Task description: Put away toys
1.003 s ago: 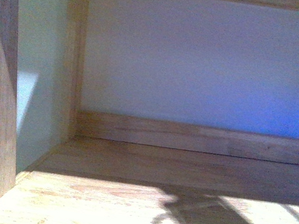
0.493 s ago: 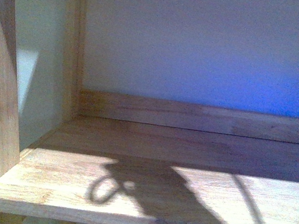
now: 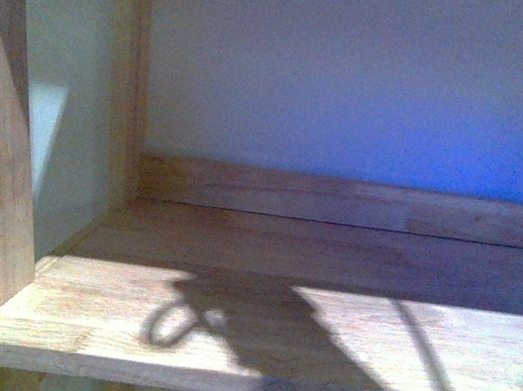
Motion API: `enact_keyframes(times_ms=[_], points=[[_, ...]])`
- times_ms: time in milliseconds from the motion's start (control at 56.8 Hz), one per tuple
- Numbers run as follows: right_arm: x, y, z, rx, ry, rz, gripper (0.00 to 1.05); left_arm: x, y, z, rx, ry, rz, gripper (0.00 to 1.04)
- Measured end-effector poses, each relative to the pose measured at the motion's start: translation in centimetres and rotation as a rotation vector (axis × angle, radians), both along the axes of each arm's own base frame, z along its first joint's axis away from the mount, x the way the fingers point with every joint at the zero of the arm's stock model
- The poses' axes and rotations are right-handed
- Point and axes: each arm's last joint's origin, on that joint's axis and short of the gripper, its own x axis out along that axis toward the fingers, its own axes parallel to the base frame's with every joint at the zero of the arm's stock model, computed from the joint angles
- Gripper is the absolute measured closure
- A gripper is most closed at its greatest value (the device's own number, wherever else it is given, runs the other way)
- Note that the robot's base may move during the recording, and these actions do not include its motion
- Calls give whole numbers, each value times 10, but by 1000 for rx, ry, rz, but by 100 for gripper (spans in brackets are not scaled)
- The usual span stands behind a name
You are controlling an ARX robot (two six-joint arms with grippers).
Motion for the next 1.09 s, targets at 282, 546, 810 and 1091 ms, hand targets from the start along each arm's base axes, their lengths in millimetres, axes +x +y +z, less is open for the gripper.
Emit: enact_keyframes(times_ms=[282,546,810,1091], points=[[-11,-17,2,16,-32,-112,28,0,0,0,0,0,0,6],[-39,-39,16,65,-80,-274,0,0,0,0,0,0,0,6],[-97,-57,33,96,-170,-309,0,0,0,0,0,0,0,6],[-199,-68,0,-141,-377,-364,0,0,0,0,0,0,0,6]])
